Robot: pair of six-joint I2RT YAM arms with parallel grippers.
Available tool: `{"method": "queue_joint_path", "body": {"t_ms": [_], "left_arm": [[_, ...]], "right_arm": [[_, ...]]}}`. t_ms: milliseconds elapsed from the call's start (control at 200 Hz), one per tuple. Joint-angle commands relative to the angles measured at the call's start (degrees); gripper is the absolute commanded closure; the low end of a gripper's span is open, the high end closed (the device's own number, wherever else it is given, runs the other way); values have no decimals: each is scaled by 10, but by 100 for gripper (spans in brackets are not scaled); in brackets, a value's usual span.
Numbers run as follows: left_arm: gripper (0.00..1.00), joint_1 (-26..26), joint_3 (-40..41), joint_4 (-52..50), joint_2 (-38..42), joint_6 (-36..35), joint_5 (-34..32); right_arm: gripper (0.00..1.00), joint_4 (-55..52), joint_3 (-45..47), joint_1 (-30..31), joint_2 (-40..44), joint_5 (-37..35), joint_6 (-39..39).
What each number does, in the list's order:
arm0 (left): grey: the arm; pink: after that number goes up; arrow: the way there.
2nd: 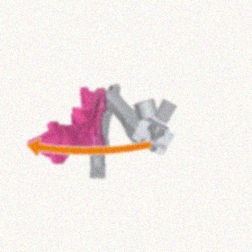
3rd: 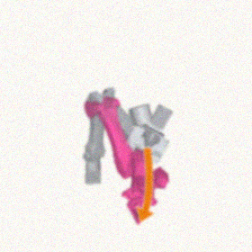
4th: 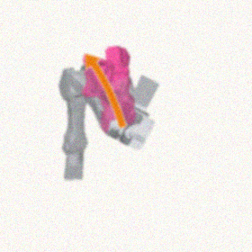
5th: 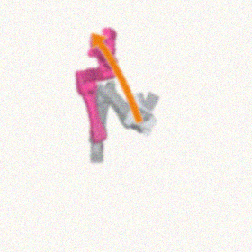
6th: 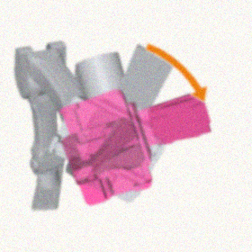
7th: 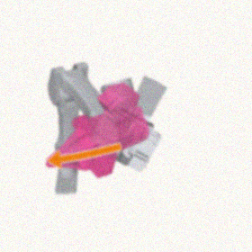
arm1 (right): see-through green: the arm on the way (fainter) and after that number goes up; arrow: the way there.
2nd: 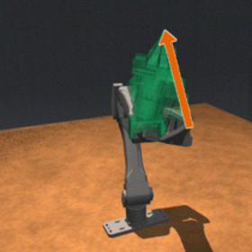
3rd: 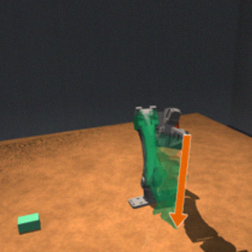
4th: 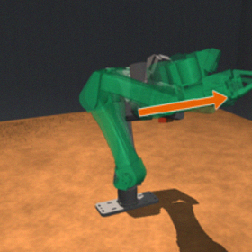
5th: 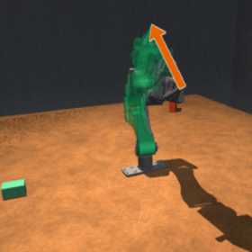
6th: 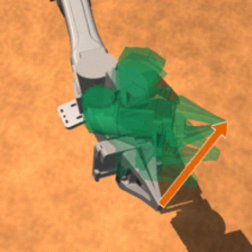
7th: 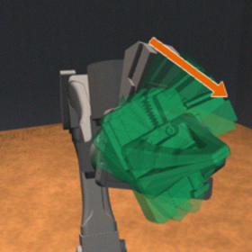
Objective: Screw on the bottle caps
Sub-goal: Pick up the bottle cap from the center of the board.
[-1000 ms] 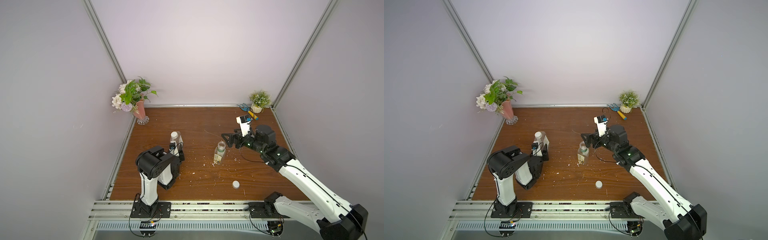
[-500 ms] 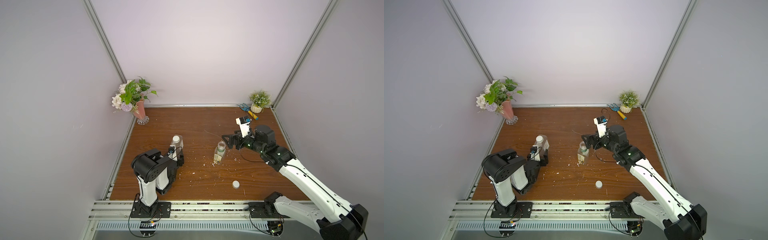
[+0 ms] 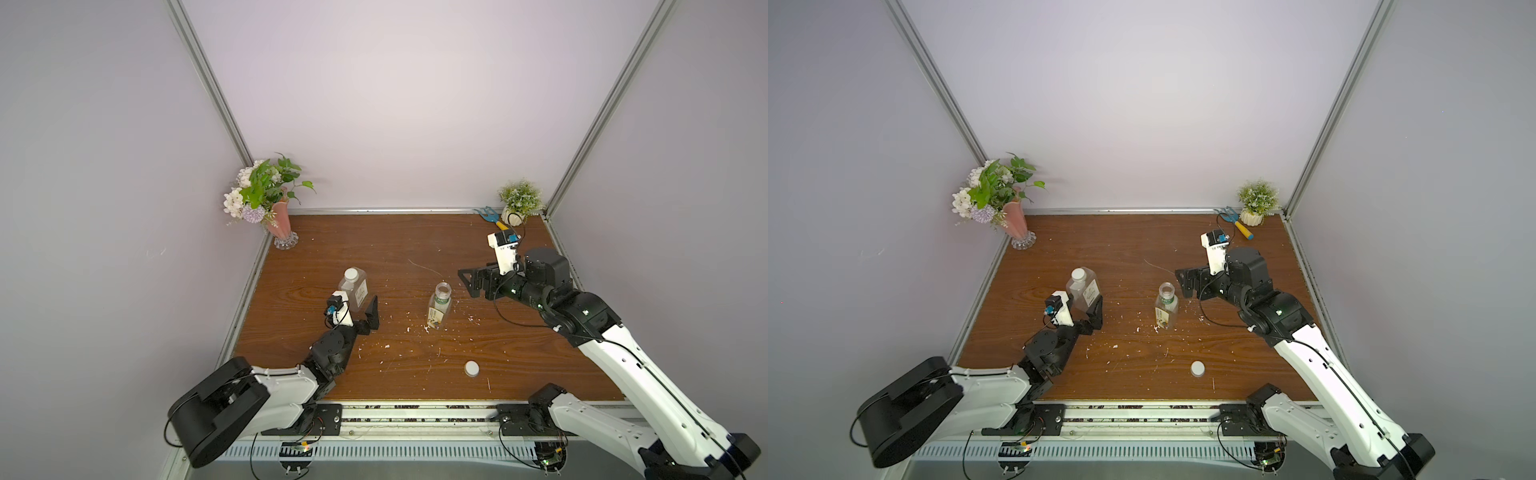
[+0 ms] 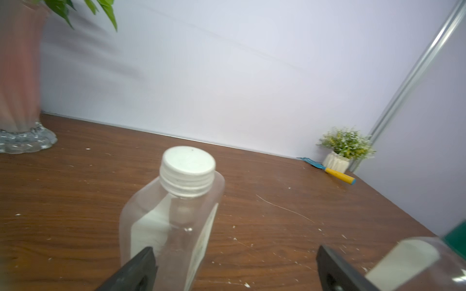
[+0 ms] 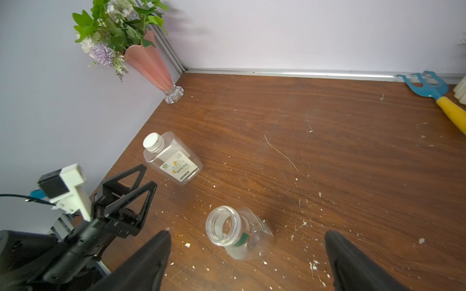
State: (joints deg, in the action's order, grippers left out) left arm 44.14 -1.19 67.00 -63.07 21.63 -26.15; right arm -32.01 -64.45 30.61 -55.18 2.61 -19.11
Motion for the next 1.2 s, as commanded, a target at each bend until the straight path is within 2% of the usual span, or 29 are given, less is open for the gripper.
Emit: {"method": "queue_joint_path", "body": {"t_ms": [0,125,250,355,460,610,761,956,1196], "left_arm": [[1,35,-20,-181,76,18,21],[1,91,-51,-258,131,-8,22],[1,135,-81,-258,112,-39,33],[1,154,-91,-188,51,-68,61],[1,154,-116,-122,-40,-80,103],[1,155,-162,-40,-164,-99,132],[1,155,-206,22,-260,-123,177],[1,155,-221,114,-331,-126,208],[1,156,-211,206,-385,-132,201]], "right_arm": [[1,-105,-26,-2,-2,-55,-26],[1,-151,-10,-1,0,-77,-49],[0,-160,44,6,1,-50,-75],[1,-157,84,31,8,-54,-103],[0,-155,122,89,7,-81,-148],[1,-143,181,174,0,-112,-215],[5,-118,239,220,10,-111,-267],[11,-88,297,285,24,-116,-340],[21,-66,329,339,4,-148,-410]]}}
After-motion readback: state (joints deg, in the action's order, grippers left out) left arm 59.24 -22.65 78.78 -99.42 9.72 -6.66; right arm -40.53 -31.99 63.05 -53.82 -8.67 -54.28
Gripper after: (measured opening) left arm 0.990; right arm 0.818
